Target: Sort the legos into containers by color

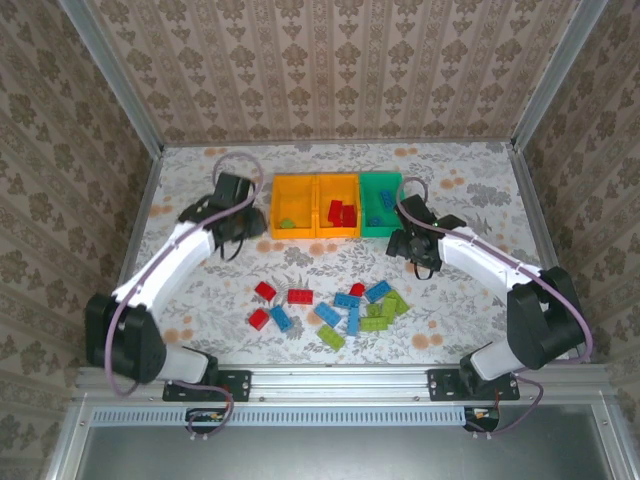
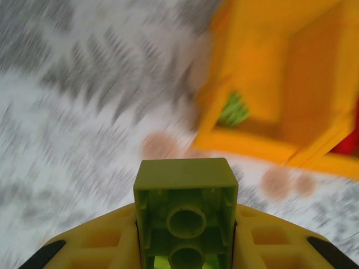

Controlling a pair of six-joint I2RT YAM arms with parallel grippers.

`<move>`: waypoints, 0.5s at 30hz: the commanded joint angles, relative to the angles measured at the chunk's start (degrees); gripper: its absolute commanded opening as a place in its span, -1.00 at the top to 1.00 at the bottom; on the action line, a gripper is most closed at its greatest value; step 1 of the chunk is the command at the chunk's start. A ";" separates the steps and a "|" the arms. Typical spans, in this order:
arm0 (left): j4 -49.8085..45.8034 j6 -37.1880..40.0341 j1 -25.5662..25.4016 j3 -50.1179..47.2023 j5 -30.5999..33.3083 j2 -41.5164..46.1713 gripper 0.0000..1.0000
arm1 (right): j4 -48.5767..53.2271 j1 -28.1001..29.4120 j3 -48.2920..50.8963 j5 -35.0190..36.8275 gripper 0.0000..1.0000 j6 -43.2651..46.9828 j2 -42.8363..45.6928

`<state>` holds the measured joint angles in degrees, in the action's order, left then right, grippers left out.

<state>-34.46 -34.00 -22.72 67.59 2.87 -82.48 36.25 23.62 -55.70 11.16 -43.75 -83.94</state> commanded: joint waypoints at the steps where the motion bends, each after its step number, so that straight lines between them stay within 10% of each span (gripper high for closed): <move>1: 2.88 8.77 0.22 9.40 -4.35 -9.03 0.49 | 0.86 2.22 2.28 -1.06 -0.67 -1.95 4.84; 15: 4.60 10.45 0.24 29.57 -11.45 -33.82 0.45 | -2.73 9.87 9.91 -2.04 -0.62 -8.17 11.28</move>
<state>-30.22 -24.21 -22.72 94.28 -6.04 -116.42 35.22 33.17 -46.59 9.80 -49.91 -72.86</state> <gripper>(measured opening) 0.330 0.809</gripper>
